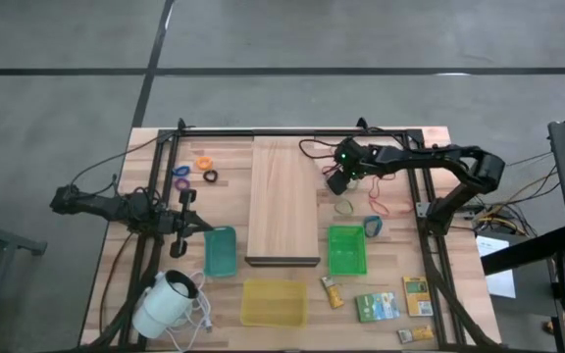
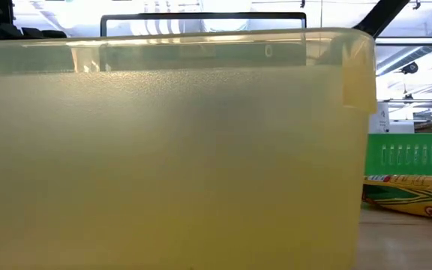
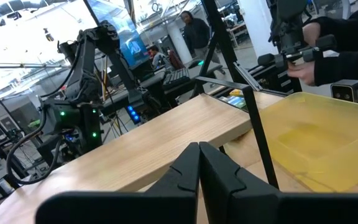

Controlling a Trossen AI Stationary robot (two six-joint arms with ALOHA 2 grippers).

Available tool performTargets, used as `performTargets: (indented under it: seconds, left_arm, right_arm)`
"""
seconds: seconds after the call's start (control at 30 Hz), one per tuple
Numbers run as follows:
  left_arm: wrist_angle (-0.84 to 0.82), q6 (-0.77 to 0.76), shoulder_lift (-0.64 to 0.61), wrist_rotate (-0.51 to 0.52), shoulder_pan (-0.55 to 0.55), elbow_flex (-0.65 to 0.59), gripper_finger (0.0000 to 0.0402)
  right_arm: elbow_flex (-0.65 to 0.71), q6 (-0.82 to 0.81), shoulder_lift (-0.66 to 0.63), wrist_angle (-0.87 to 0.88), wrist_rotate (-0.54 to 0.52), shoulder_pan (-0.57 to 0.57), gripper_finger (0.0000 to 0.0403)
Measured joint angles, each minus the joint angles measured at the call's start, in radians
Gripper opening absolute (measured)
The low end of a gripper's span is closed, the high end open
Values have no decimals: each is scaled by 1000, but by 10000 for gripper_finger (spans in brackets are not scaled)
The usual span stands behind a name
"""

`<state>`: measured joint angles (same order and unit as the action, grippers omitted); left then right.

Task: Pick & Place Office Desk Supplies
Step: Put the bottom blue thin rubber band into the green bin

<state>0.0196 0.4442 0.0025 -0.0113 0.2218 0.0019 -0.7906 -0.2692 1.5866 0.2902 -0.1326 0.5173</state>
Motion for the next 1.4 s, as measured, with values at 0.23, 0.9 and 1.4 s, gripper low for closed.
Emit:
performTargets:
  seconds: [0.23, 0.9, 1.4]
  left_arm:
    - [0, 0, 0, 0, 0, 0, 12]
    - [0, 0, 0, 0, 0, 0, 12]
    - [0, 0, 0, 0, 1, 0, 12]
  right_arm:
    - [0, -12, 55, -35, 11, 0, 166]
    - [2, -8, 19, -32, 35, -17, 168]
    - [10, -8, 67, -40, 32, -40, 161]
